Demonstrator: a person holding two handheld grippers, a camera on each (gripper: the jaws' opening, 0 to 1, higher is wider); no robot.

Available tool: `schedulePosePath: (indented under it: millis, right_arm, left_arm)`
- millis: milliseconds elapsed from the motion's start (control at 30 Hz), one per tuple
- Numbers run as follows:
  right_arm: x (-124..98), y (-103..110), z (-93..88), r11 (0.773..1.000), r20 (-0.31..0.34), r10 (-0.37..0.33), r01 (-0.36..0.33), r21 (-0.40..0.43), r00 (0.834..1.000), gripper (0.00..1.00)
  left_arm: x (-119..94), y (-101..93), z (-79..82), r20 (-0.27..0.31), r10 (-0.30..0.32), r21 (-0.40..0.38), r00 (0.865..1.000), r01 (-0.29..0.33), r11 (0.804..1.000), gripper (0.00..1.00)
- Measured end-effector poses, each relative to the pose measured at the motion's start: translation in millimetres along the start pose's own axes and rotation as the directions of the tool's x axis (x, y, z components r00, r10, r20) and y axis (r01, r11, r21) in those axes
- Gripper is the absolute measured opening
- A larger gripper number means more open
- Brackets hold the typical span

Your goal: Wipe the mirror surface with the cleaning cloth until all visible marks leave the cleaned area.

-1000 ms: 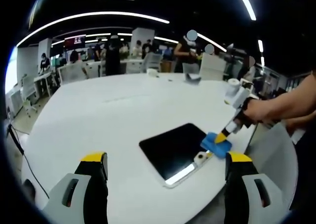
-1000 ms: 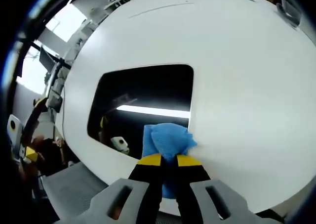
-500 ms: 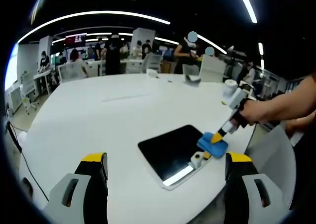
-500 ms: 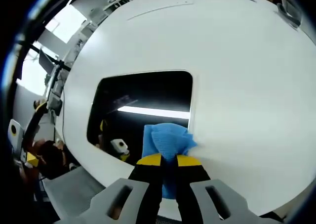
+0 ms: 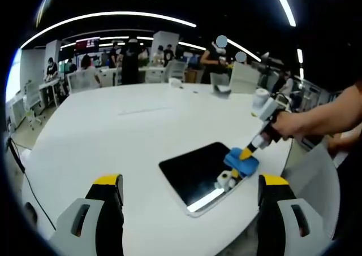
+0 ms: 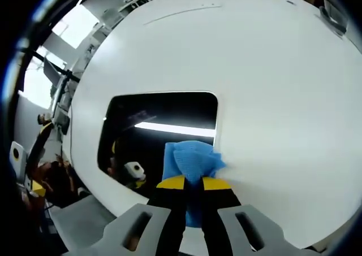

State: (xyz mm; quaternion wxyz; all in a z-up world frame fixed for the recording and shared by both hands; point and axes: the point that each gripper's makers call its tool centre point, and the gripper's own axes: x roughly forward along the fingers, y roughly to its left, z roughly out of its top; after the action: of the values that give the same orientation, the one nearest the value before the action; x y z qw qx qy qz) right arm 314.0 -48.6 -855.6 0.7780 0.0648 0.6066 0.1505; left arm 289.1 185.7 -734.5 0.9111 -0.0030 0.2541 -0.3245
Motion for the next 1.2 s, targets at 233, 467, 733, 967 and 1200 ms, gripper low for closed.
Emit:
schedulePosePath:
  millis: [233, 467, 733, 967, 1200]
  right_arm:
    - [4, -5, 11.2, 1.000, -0.001, -0.004, 0.004, -0.003, 1.000, 0.04]
    - [6, -9, 20.0, 1.000, 0.000, -0.006, 0.006, -0.005, 1.000, 0.04]
    - [11, -14, 34.1, 1.000, 0.002, -0.011, 0.011, -0.011, 1.000, 0.04]
    - [12, -15, 46.2, 1.000, 0.004, -0.016, 0.016, -0.016, 1.000, 0.04]
    - [14, -17, 55.4, 0.999, 0.002, -0.020, 0.020, -0.025, 1.000, 0.04]
  left_arm:
    - [2, -0.6, -1.1, -0.001, -0.001, -0.004, 1.000, 0.001, 1.000, 1.00]
    - [4, 0.8, -1.0, -0.003, 0.001, -0.008, 1.000, -0.001, 1.000, 1.00]
    - [5, 0.0, -2.4, -0.009, -0.002, -0.011, 1.000, 0.001, 1.000, 1.00]
    - [6, 0.3, -3.6, -0.021, -0.004, -0.001, 1.000, 0.004, 1.000, 1.00]
    - [6, 3.2, -1.0, -0.021, 0.003, -0.005, 1.000, -0.003, 1.000, 1.00]
